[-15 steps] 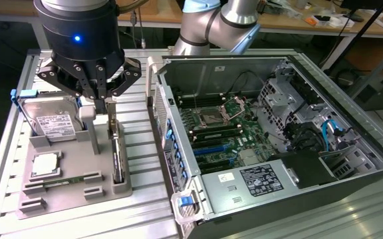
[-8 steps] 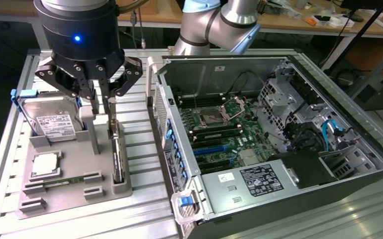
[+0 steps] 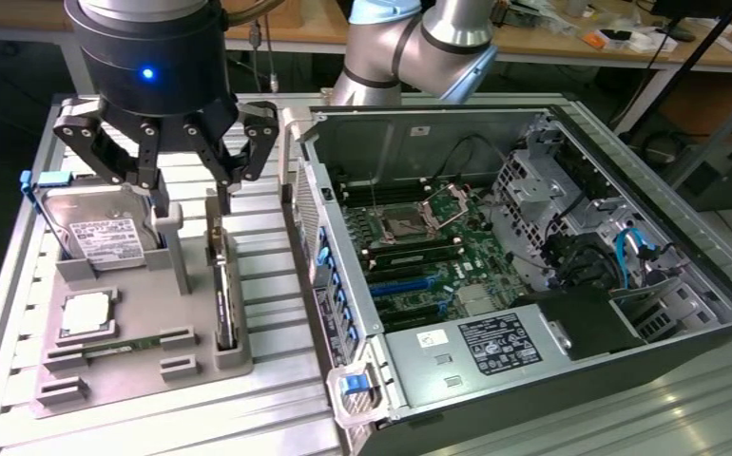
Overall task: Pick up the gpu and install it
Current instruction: 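Pick up the gpu and move the gpu toward the slot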
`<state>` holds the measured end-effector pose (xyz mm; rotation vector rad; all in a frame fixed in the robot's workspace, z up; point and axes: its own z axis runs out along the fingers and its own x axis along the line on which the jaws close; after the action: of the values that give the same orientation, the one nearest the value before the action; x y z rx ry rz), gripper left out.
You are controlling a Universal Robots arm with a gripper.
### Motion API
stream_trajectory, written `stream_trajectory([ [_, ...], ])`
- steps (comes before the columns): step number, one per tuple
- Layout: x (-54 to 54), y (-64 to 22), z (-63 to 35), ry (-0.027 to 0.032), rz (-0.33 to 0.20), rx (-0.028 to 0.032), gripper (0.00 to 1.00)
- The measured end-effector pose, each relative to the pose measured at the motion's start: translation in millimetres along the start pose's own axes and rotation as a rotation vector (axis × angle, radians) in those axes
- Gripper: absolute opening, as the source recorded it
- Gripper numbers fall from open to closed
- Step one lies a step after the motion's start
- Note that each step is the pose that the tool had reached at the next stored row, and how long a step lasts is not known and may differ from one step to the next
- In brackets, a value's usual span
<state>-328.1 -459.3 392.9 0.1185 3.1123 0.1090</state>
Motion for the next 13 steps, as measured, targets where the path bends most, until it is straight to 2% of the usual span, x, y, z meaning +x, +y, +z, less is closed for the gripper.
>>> stream_trajectory([
  [7, -2.4, 0.2, 0.8, -0.0001, 0.000, -0.0002, 0.54],
  [13, -16.8, 1.0, 5.8, 0.0016, 0.000, 0.0011, 0.54],
])
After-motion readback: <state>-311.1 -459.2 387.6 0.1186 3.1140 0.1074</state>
